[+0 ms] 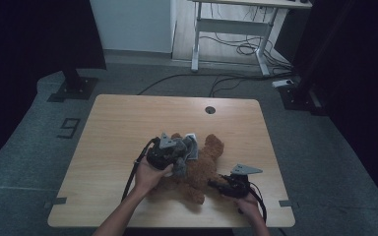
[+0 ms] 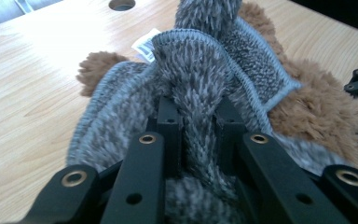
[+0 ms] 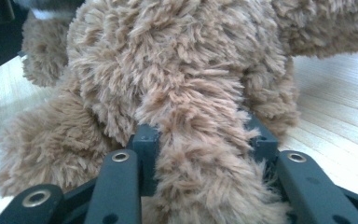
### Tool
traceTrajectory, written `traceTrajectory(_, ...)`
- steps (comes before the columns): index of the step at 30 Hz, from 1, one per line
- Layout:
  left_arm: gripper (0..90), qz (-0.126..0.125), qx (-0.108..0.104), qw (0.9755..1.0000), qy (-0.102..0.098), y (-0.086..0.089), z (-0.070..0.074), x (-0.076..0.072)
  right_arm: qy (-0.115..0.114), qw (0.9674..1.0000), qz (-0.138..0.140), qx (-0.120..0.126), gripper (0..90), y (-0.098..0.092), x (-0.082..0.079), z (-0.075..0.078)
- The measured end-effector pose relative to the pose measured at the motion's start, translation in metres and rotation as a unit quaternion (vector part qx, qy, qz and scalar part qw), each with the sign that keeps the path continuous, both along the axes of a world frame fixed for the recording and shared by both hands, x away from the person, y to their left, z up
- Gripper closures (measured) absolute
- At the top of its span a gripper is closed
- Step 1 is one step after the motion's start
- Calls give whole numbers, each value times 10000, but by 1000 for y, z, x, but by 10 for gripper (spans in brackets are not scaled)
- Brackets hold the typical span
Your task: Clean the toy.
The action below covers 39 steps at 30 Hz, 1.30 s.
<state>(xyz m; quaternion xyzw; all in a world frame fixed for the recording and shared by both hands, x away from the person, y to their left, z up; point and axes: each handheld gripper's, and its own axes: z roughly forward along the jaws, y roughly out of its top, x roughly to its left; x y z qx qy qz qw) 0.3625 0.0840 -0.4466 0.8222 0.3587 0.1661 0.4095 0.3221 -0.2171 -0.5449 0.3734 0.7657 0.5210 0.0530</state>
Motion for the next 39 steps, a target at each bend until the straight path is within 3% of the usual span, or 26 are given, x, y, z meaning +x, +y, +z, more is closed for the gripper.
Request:
traceTrajectory(4,768,180,-199,9995,-168,19,8,-3,22,10000,-4,-17,587,0,0,0)
traceTrajectory(9,769,431,-301,9984,-216,52,12,-9,36,10000,-7,-15,587,-1,0,0)
traceTrajectory(17,772,898,-572,9943,4,105,-16,-21,48,10000,-14,-3,587,-1,0,0)
traceTrajectory(20,772,994,-561,9934,133,118,-27,-24,53,10000,-29,3,587,-1,0,0)
traceTrajectory(29,773,993,-480,9931,388,127,-55,-35,61,10000,-43,15,587,-1,0,-1)
traceTrajectory(37,772,895,-125,9928,784,125,-86,-49,65,10000,-61,13,587,-3,1,-1)
traceTrajectory(39,772,902,-197,9927,782,126,-89,-50,61,10000,-67,10,587,-3,0,-1)
